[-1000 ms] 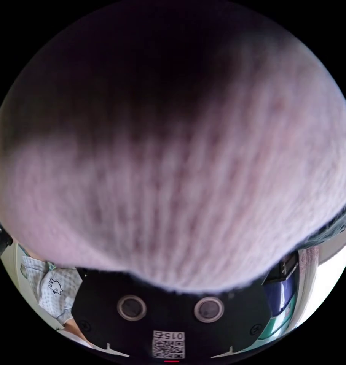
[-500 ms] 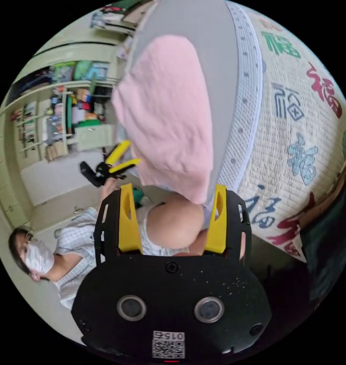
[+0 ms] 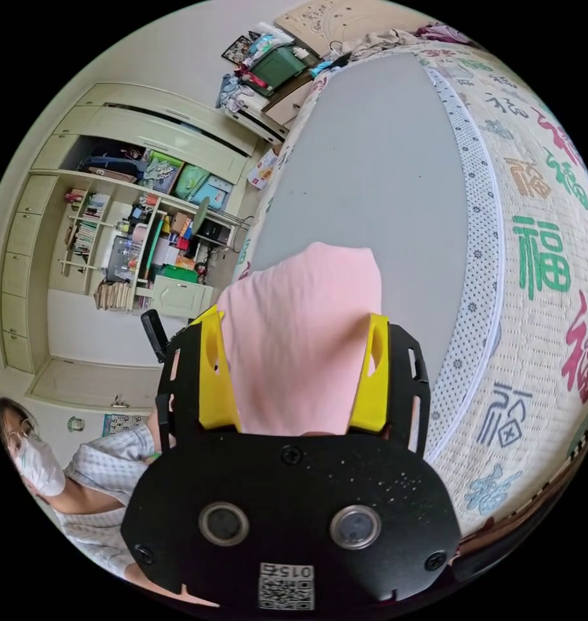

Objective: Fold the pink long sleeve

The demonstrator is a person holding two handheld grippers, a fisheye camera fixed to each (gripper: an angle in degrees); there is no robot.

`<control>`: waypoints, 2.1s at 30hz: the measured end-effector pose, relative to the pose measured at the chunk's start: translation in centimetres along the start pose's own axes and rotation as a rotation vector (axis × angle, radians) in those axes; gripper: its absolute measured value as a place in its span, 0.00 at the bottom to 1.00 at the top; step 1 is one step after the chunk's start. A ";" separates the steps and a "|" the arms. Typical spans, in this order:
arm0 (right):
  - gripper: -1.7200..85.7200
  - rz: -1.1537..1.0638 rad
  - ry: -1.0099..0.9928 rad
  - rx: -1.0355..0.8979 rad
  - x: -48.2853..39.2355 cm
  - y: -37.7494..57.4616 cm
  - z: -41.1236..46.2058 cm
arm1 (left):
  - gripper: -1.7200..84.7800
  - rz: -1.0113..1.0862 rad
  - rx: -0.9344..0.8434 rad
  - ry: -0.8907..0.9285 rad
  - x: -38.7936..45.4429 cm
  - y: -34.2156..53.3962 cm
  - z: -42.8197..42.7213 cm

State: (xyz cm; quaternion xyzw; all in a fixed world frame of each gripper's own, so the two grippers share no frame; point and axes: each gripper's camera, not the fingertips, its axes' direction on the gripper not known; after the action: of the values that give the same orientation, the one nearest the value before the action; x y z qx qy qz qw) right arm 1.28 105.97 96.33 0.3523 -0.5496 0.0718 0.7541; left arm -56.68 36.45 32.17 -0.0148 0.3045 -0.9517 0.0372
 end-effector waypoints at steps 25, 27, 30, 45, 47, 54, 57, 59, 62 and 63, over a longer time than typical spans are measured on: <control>0.16 -0.361 -0.155 0.501 5.7 22.3 2.1 | 0.09 0.491 0.140 0.497 6.6 -4.5 -17.3; 0.16 -0.409 -0.135 0.605 4.8 27.5 -0.5 | 0.09 0.589 0.180 0.553 10.7 -4.4 -20.5; 0.16 -0.462 -0.055 0.721 3.1 35.0 -4.5 | 0.09 0.719 0.225 0.627 17.8 -4.5 -24.7; 0.17 -0.244 0.412 0.935 7.2 46.1 -21.9 | 0.10 0.657 0.080 1.051 48.8 -15.4 -15.8; 0.18 -0.153 0.527 0.881 11.0 42.4 -23.5 | 0.10 0.596 0.052 0.983 52.3 -17.7 -11.4; 0.15 0.325 0.520 0.896 29.9 36.8 -24.0 | 0.10 0.529 -0.128 0.381 61.2 -18.7 4.4; 0.16 0.362 0.533 0.870 35.1 40.4 -20.2 | 0.10 0.809 -0.102 0.404 65.0 -14.0 3.1; 0.18 0.498 0.595 0.822 38.5 43.0 -18.0 | 0.10 0.936 -0.129 0.435 67.4 -11.3 2.9; 0.20 0.714 0.513 0.872 43.8 48.6 -14.8 | 0.10 1.080 -0.221 0.472 71.1 -7.8 4.3; 0.19 0.790 0.460 0.913 45.4 50.7 -13.5 | 0.11 1.102 -0.255 0.427 72.2 -6.8 5.4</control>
State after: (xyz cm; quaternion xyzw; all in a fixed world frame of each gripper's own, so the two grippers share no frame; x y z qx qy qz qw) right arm 4.11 139.13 157.18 0.3847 -0.3765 0.6441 0.5435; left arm -128.77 33.06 40.95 0.3320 0.3796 -0.7302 0.4609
